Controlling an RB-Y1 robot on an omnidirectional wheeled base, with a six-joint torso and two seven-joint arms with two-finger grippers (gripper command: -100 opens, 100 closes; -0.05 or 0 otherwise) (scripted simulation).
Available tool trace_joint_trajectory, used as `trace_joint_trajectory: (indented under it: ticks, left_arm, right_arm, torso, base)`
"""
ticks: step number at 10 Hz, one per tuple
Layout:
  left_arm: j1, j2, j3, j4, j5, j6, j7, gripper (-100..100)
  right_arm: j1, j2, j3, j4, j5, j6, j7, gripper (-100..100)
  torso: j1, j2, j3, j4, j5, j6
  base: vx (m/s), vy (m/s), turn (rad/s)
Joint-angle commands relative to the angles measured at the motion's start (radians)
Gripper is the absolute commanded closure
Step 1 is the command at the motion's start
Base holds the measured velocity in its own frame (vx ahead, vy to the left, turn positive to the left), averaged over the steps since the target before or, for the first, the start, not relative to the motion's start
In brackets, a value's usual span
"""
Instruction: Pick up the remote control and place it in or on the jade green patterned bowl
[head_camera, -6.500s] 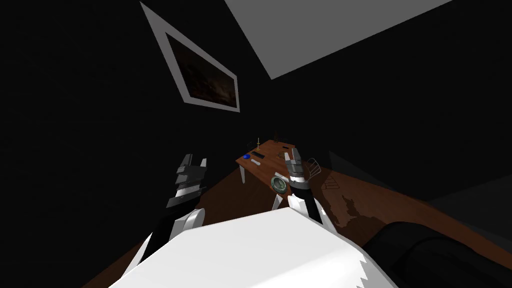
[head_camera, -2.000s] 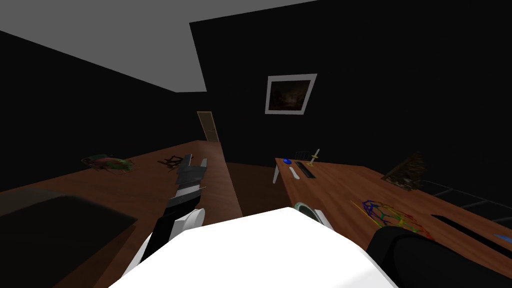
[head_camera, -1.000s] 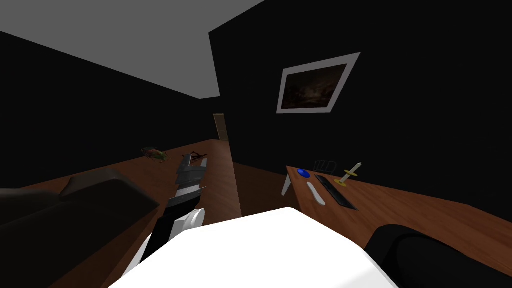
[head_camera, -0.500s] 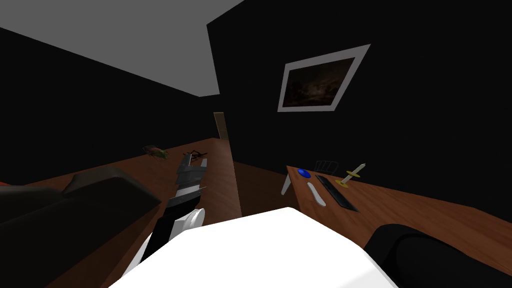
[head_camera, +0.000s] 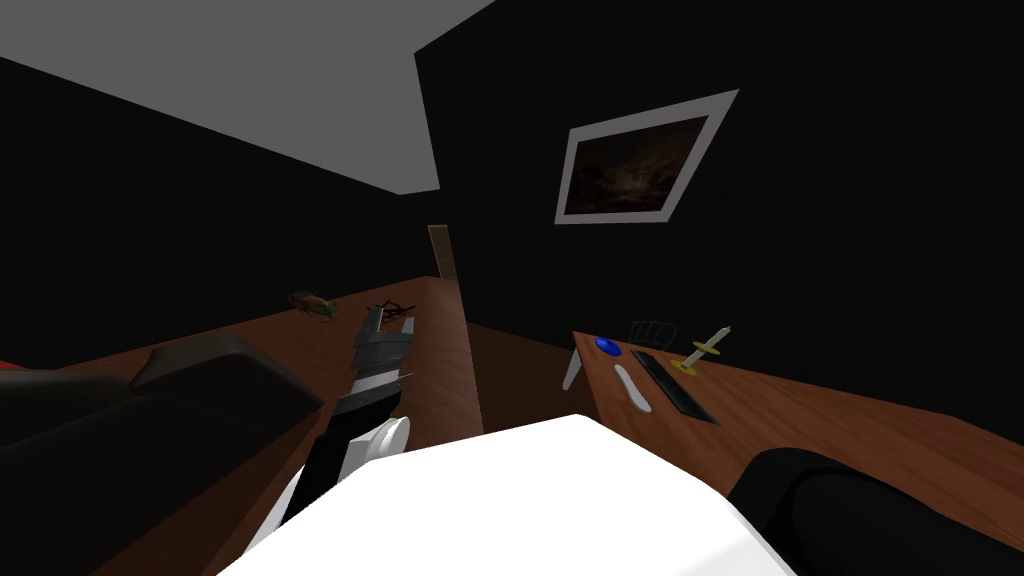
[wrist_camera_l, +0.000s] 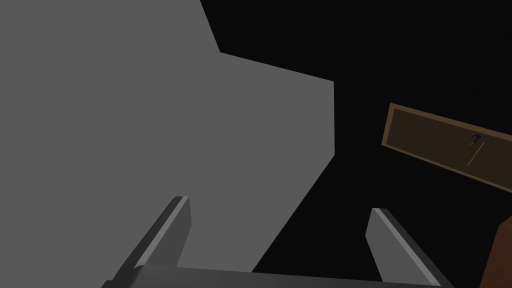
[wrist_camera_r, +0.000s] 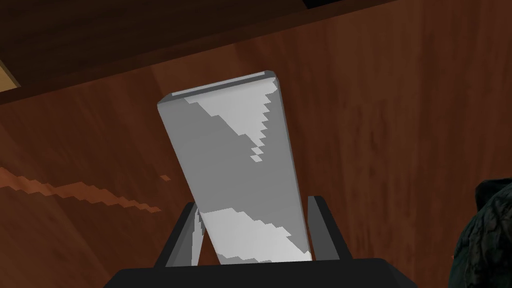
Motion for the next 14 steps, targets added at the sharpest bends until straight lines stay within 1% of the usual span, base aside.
trace_joint_trajectory:
  ticks: [1, 2, 3, 5, 6, 7, 8, 11, 12, 14]
  left_arm:
    - [0.0, 0.0, 0.0, 0.0, 0.0, 0.0, 0.0, 0]
    - [0.0, 0.0, 0.0, 0.0, 0.0, 0.0, 0.0, 0]
    - [0.0, 0.0, 0.0, 0.0, 0.0, 0.0, 0.0, 0]
    - [0.0, 0.0, 0.0, 0.0, 0.0, 0.0, 0.0, 0]
    - [0.0, 0.0, 0.0, 0.0, 0.0, 0.0, 0.0, 0]
    - [0.0, 0.0, 0.0, 0.0, 0.0, 0.0, 0.0, 0]
    - [0.0, 0.0, 0.0, 0.0, 0.0, 0.0, 0.0, 0]
    - [0.0, 0.0, 0.0, 0.0, 0.0, 0.0, 0.0, 0]
    - [0.0, 0.0, 0.0, 0.0, 0.0, 0.0, 0.0, 0]
    - [0.0, 0.0, 0.0, 0.0, 0.0, 0.0, 0.0, 0]
  right_arm:
    - [0.0, 0.0, 0.0, 0.0, 0.0, 0.0, 0.0, 100]
    - [0.0, 0.0, 0.0, 0.0, 0.0, 0.0, 0.0, 0]
    - [0.017, -0.027, -0.002, -0.023, -0.006, -0.005, -0.008, 100]
    - [0.033, -0.064, -0.002, -0.044, -0.011, -0.016, -0.02, 100]
    - [0.025, -0.048, -0.002, -0.028, -0.009, -0.016, -0.013, 100]
    - [0.026, -0.05, -0.002, -0.028, -0.009, -0.019, -0.015, 0]
    - [0.052, -0.096, -0.001, -0.024, -0.007, -0.035, -0.012, 100]
    - [0.099, -0.19, 0.002, -0.021, -0.008, -0.066, -0.008, 100]
    - [0.099, -0.191, 0.002, -0.021, -0.008, -0.066, -0.008, 100]
    - [0.124, -0.249, 0.004, -0.023, -0.011, -0.083, -0.007, 100]
  torso:
    - [0.0, 0.0, 0.0, 0.0, 0.0, 0.0]
    - [0.0, 0.0, 0.0, 0.0, 0.0, 0.0]
    - [0.0, 0.0, 0.0, 0.0, 0.0, 0.0]
    - [0.002, -0.001, -0.001, -0.001, 0.001, 0.0]
    - [0.003, -0.002, -0.001, -0.001, 0.001, 0.0]
    - [0.002, -0.001, -0.001, -0.001, 0.001, 0.0]
    - [0.001, -0.001, -0.001, -0.001, 0.001, 0.0]
    - [0.011, -0.004, -0.003, -0.002, 0.004, 0.0]
    - [0.012, -0.004, -0.003, -0.002, 0.005, 0.0]
    - [0.008, -0.004, -0.003, -0.002, 0.004, -0.001]
  base:
    - [0.0, 0.0, 0.0]
    - [0.0, 0.0, 0.0]
    - [0.015, 0.017, -0.028]
    - [0.026, 0.033, -0.037]
    - [0.011, 0.014, -0.007]
    - [0.0, 0.0, 0.0]
    - [0.026, 0.079, 0.043]
    - [0.044, 0.136, 0.023]
    - [0.019, 0.08, 0.002]
    - [0.015, 0.073, 0.024]
